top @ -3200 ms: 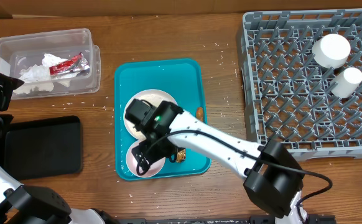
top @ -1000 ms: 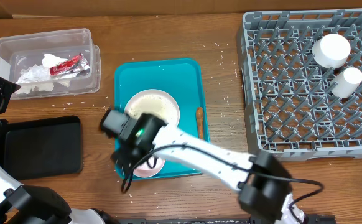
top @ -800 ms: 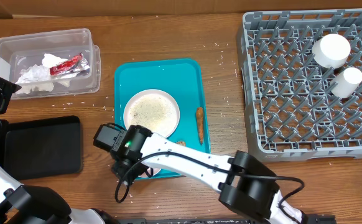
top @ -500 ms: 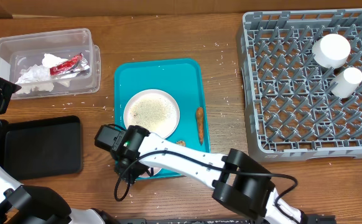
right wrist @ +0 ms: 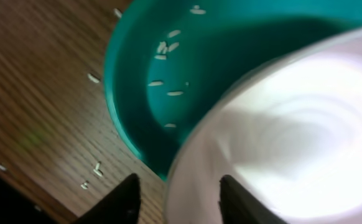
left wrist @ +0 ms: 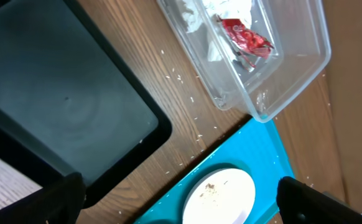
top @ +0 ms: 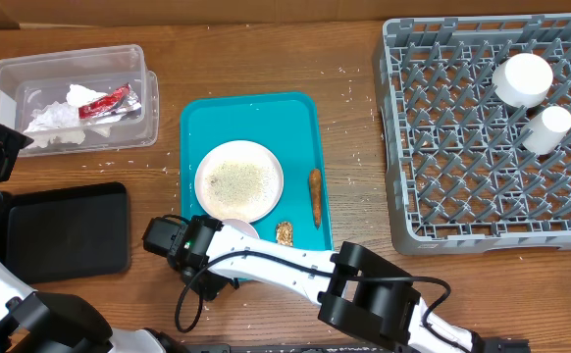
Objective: Sort waste into correct bins and load items into the dishwasher
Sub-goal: 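Carry the small white bowl right toward the dish rack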
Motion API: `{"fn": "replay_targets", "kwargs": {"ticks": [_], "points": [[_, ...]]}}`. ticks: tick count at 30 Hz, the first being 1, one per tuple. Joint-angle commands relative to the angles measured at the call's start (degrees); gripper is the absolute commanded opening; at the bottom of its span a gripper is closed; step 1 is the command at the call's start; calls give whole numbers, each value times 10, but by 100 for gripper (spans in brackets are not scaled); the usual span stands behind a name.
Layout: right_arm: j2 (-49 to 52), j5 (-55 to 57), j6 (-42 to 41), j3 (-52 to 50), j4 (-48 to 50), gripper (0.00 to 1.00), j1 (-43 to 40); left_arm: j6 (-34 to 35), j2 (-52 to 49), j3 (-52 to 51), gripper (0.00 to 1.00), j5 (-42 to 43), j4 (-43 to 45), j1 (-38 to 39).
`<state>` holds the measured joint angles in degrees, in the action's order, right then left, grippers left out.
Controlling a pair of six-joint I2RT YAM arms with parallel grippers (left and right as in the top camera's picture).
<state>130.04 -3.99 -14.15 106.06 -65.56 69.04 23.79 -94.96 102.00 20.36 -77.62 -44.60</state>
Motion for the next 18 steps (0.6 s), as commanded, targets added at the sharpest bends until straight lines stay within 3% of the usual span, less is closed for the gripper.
{"fn": "replay_targets", "kwargs": {"ticks": [1,15,18], "points": [[-2,10,3,2,-1,38,-1,-11,-5,1,100,-17,-2,4],[-2,10,5,16,-16,25,-1,-11,-5,1,100,-17,-1,4],[-2,14,5,21,-19,17,-1,-11,-5,1,100,-17,-1,4]]}}
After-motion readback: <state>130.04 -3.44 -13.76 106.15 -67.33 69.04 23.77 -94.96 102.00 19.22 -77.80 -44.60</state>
